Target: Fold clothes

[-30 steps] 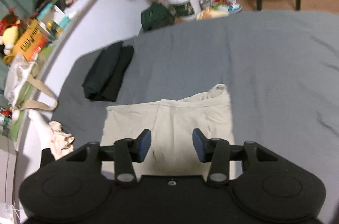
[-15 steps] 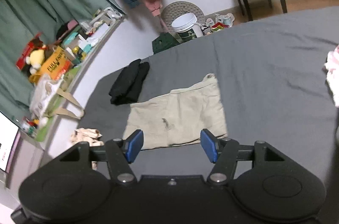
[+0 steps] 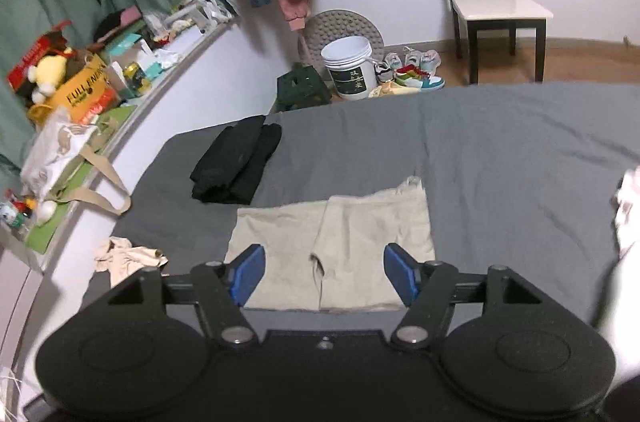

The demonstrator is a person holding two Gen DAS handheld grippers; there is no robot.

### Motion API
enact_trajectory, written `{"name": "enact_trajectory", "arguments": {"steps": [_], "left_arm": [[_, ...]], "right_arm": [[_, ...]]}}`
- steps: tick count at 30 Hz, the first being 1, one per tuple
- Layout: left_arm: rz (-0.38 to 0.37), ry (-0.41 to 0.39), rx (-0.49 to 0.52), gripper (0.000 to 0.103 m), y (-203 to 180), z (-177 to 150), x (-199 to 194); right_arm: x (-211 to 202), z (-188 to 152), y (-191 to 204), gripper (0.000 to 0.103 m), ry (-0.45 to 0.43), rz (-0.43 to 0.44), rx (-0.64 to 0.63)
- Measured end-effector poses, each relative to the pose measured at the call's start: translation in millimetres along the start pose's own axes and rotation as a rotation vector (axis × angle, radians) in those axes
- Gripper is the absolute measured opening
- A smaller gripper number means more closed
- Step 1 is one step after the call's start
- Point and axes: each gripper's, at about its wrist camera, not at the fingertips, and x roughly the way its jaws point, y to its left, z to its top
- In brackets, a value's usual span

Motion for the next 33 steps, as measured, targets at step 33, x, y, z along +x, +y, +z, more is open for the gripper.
{"name": "enact_trajectory", "arguments": {"steps": [33], "left_arm": [[-0.024,0.1,0.621,0.071,-71,-43,147]], "right_arm": [[191,-26,-170,0.075,0.048,0.213,0.054]]}}
